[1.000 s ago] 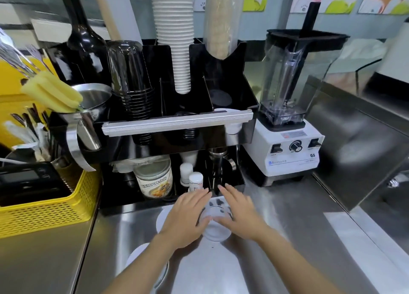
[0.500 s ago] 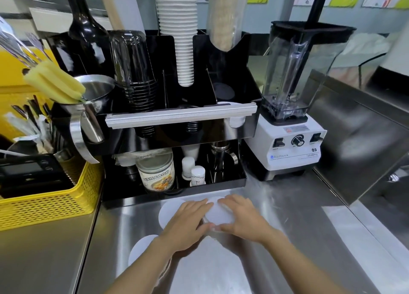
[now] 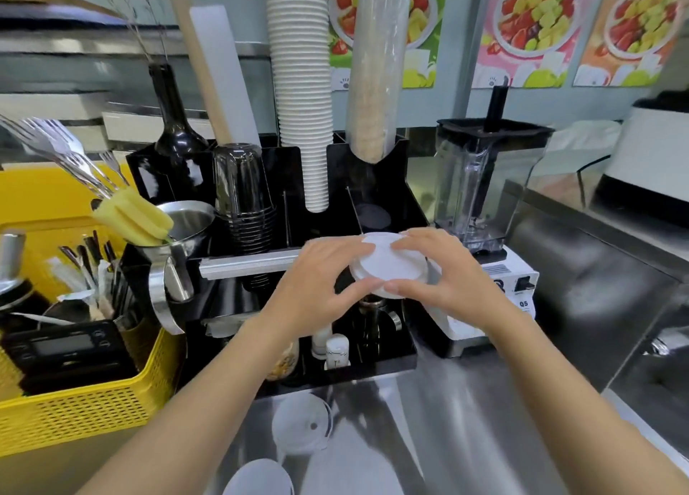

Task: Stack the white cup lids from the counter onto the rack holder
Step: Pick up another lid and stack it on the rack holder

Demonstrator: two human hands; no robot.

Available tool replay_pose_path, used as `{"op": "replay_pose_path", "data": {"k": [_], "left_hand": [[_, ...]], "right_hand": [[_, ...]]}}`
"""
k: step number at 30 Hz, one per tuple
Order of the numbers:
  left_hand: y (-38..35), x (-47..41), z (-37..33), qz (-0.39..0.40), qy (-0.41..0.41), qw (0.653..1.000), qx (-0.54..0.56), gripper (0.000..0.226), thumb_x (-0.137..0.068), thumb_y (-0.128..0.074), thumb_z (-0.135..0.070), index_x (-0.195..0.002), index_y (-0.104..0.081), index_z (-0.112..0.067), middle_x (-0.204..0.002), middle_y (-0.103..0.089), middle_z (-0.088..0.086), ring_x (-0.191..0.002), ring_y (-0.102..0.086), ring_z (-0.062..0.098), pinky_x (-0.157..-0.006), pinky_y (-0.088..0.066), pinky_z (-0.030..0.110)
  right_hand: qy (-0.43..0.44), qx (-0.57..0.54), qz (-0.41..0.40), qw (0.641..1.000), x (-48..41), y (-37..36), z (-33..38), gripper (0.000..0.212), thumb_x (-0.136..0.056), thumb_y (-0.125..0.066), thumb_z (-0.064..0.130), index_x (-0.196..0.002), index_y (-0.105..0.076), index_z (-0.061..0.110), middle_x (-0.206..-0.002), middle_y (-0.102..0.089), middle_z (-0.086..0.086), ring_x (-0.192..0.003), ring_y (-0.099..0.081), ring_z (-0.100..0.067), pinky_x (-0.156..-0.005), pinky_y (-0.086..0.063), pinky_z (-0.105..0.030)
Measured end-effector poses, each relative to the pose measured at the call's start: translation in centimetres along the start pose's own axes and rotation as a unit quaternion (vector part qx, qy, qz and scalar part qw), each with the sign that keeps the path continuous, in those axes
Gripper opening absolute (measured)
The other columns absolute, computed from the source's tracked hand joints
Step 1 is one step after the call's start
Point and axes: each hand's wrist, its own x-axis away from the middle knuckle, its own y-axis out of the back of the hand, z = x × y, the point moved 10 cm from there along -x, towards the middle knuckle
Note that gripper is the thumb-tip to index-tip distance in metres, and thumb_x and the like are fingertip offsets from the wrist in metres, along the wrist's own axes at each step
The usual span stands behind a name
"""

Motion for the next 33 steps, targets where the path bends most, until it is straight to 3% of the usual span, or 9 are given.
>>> {"op": "replay_pose_path", "data": {"k": [5,8,14,18,22,27,30,33], "left_hand": [[0.8,-5.9,0.7,0.037,-0.003,0.999,-0.03,0.049,-0.088,-0.051,-0.047,-0.125,-0.053,-0.015,-0.135,-0.053,0.009,-0.127,-0.043,0.022,-0.108,-0.026,0.035],[0.1,-8.6,2.0,0.065,0.013,0.997,-0.05,0.042,-0.093,-0.051,-0.035,-0.128,-0.05,-0.013,-0.136,-0.052,0.007,-0.125,-0.044,0.024,-0.107,-0.028,0.038],[-2.6,-11.0,4.2,0.122,0.022,0.986,-0.114,0.038,-0.093,-0.05,-0.035,-0.124,-0.05,-0.014,-0.117,-0.06,0.005,-0.113,-0.05,0.026,-0.098,-0.032,0.04],[-4.9,-10.4,6.5,0.19,0.066,0.97,-0.135,0.049,-0.095,-0.044,-0.042,-0.137,-0.038,-0.019,-0.14,-0.045,0.006,-0.138,-0.022,0.021,-0.111,-0.011,0.035],[-6.8,-9.8,7.4,0.239,0.06,0.954,-0.174,0.037,-0.098,-0.032,-0.038,-0.127,-0.051,-0.023,-0.136,-0.051,-0.002,-0.14,-0.018,0.019,-0.112,-0.007,0.037],[-9.1,-9.8,7.4,0.3,0.046,0.928,-0.218,0.04,-0.099,-0.025,-0.028,-0.117,-0.06,-0.031,-0.13,-0.057,-0.009,-0.135,-0.023,0.02,-0.113,-0.006,0.041],[-9.2,-10.0,7.6,0.307,0.048,0.926,-0.214,0.039,-0.099,-0.026,-0.028,-0.119,-0.059,-0.031,-0.126,-0.058,-0.01,-0.132,-0.025,0.017,-0.112,-0.004,0.042],[-9.1,-9.8,7.5,0.291,0.037,0.933,-0.208,0.04,-0.099,-0.025,-0.028,-0.116,-0.061,-0.027,-0.128,-0.058,-0.01,-0.133,-0.025,0.016,-0.113,-0.007,0.039]], "right_hand": [[-0.002,0.022,0.002,1.0,-5.0,2.7,-0.6,0.052,-0.073,-0.067,0.051,-0.115,-0.059,0.022,-0.121,-0.053,0.008,-0.118,-0.042,-0.01,-0.106,-0.028,-0.038],[-0.028,0.074,0.017,0.997,-7.7,3.0,-2.3,0.054,-0.074,-0.065,0.054,-0.118,-0.055,0.024,-0.126,-0.053,0.003,-0.121,-0.04,-0.016,-0.101,-0.021,-0.032],[-0.079,0.155,0.091,0.981,-10.3,1.1,-5.8,0.059,-0.074,-0.059,0.06,-0.122,-0.049,0.027,-0.121,-0.054,0.001,-0.114,-0.031,-0.027,-0.095,-0.026,-0.036],[-0.078,0.207,0.153,0.963,-10.6,-0.6,-6.3,0.051,-0.082,-0.055,0.054,-0.123,-0.047,0.025,-0.111,-0.054,-0.001,-0.101,-0.027,-0.018,-0.098,-0.019,-0.036],[-0.061,0.281,0.216,0.933,-10.9,-3.0,-7.2,0.039,-0.085,-0.046,0.054,-0.109,-0.058,0.025,-0.1,-0.06,0.002,-0.102,-0.048,-0.017,-0.103,-0.012,-0.043],[-0.089,0.276,0.277,0.916,-10.9,-4.5,-8.7,0.038,-0.09,-0.044,0.049,-0.093,-0.067,0.02,-0.075,-0.058,0.006,-0.084,-0.051,-0.015,-0.104,-0.013,-0.049],[-0.094,0.277,0.285,0.913,-10.9,-4.9,-9.5,0.043,-0.09,-0.042,0.049,-0.085,-0.066,0.013,-0.077,-0.058,0.002,-0.081,-0.051,-0.016,-0.098,-0.016,-0.046],[-0.087,0.286,0.277,0.913,-10.9,-5.3,-9.8,0.045,-0.091,-0.04,0.047,-0.064,-0.052,0.014,-0.075,-0.054,-0.002,-0.078,-0.048,-0.016,-0.094,-0.019,-0.045]]}}
